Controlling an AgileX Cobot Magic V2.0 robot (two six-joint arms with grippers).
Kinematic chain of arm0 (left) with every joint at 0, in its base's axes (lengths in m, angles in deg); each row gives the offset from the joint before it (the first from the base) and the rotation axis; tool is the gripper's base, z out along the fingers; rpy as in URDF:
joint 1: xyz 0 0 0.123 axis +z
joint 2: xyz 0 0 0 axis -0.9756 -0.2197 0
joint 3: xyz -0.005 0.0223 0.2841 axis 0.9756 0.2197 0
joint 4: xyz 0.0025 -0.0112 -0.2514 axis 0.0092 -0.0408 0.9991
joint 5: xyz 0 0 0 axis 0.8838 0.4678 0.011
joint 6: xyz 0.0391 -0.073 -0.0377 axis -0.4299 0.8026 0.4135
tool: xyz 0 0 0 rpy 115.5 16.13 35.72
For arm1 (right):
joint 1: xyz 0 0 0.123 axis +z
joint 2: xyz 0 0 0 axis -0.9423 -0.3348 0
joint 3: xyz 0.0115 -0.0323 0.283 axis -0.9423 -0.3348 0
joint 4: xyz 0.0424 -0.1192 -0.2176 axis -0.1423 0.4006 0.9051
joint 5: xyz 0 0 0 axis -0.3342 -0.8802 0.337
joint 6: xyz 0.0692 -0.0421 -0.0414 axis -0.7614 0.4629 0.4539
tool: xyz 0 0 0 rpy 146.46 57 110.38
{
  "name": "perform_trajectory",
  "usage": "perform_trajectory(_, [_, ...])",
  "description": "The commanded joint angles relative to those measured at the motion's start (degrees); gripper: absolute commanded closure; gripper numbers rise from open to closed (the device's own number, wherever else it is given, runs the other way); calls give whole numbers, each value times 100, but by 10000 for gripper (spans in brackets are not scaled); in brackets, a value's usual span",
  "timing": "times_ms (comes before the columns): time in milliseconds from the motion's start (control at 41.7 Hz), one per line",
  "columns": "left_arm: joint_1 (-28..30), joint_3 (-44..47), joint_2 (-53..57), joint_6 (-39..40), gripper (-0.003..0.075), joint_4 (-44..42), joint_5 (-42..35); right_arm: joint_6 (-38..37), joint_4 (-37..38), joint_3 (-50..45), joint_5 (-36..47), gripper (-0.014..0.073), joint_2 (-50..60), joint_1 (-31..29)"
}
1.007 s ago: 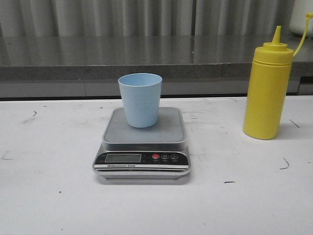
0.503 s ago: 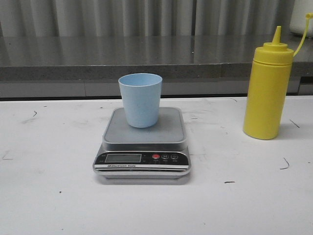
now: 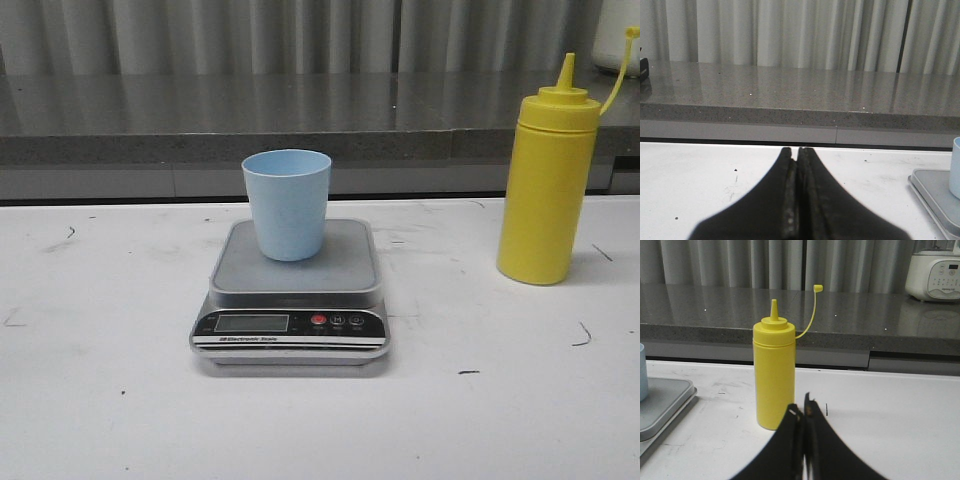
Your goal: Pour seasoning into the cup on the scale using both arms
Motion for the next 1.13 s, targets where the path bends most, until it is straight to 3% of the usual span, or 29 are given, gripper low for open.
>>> perform_trajectory(0, [3, 136, 88, 7, 740, 53, -474, -69, -25, 33, 466, 661, 94, -34])
perform_trajectory(1103, [3, 136, 88, 7, 740, 53, -474, -116, -161, 33, 394, 661, 94, -145])
